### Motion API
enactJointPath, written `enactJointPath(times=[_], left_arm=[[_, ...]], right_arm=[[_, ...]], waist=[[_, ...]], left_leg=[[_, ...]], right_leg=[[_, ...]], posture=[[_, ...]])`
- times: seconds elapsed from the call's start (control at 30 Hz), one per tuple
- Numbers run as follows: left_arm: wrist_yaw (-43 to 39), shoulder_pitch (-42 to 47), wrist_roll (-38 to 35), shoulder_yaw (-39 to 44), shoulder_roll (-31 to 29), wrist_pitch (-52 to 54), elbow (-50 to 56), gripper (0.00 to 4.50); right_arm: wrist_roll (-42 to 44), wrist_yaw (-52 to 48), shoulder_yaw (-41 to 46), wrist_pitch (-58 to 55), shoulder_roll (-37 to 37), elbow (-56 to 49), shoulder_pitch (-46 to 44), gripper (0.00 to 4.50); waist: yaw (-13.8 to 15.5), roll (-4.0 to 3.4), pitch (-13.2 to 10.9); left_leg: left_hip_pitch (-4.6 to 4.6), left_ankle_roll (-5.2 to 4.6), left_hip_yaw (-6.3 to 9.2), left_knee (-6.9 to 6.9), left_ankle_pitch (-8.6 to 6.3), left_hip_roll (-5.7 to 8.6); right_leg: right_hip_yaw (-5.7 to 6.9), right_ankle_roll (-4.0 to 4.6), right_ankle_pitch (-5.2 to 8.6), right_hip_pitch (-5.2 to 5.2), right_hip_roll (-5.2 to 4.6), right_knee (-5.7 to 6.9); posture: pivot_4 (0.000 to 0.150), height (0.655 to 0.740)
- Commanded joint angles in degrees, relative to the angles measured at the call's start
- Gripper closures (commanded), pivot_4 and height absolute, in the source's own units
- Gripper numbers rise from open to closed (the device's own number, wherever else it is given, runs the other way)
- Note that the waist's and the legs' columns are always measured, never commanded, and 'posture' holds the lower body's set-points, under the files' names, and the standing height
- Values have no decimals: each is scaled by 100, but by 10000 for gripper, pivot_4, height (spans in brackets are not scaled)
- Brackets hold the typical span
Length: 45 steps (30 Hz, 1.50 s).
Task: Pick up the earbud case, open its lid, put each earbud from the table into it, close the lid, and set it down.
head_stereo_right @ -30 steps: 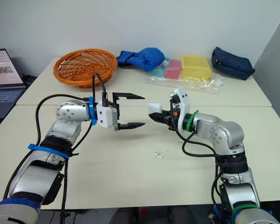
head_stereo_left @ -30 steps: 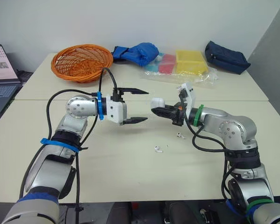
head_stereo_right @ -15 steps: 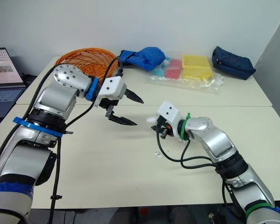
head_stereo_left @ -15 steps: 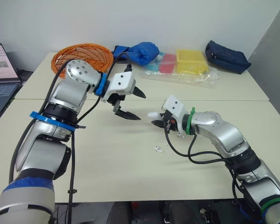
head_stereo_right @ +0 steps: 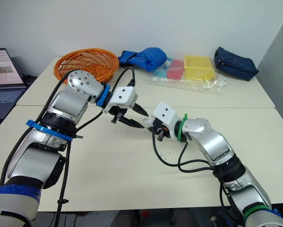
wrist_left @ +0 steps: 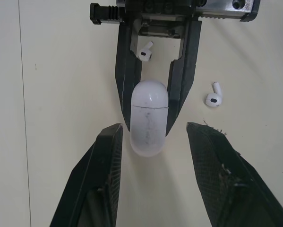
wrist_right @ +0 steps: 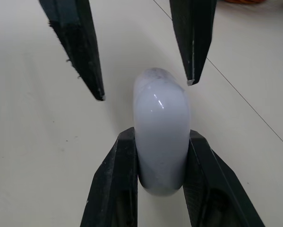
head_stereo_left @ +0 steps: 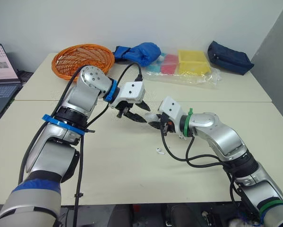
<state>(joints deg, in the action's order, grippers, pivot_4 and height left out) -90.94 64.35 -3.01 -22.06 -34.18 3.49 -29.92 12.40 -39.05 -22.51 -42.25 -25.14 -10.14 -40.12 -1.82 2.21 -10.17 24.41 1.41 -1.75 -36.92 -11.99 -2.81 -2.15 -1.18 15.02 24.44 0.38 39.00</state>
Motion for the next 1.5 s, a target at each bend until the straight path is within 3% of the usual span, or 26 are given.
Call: enactJointPath(times=[0.03,0.7,0.87,0.9,1.4,1.47,1.5], left_arm=[[-12,94,96,54,25,27,65,21714],[-6,30,145,134,73,73,89,21714],[-57,41,120,131,89,71,93,36567],[-61,38,119,131,90,71,100,37566],[27,-45,110,151,115,85,219,37563],[18,-38,104,151,117,103,213,37564],[22,-43,103,154,115,111,204,37564]], right_arm=[[-26,-38,171,-24,35,-313,-216,36455],[-135,-155,125,-70,80,-378,-300,36455],[-189,-193,141,-58,75,-349,-277,36455],[-212,-205,141,-54,75,-347,-276,36455],[-236,-226,204,-74,90,-333,-273,36455],[-250,-215,217,-38,91,-299,-275,29375],[-225,-246,227,-41,78,-295,-259,27969]], waist=[[0,0,0],[0,0,0],[-1,0,0],[-1,0,0],[-1,0,0],[-1,0,0],[1,0,0]], left_leg=[[0,0,-1,0,0,0],[0,0,0,-2,0,0],[0,0,0,-2,0,0],[0,0,1,-3,0,0],[0,0,1,-4,0,0],[0,0,1,-4,0,0],[0,0,1,-4,0,0]], right_leg=[[0,0,0,0,0,0],[1,4,-3,0,0,2],[1,5,-3,0,0,3],[1,5,-3,0,0,3],[1,8,-5,0,0,4],[1,8,-5,0,0,4],[1,8,-5,0,0,5]], posture=[[1500,7400],[1500,7400],[1500,7400],[1500,7400],[1500,7400],[1500,7400],[1500,7400]])
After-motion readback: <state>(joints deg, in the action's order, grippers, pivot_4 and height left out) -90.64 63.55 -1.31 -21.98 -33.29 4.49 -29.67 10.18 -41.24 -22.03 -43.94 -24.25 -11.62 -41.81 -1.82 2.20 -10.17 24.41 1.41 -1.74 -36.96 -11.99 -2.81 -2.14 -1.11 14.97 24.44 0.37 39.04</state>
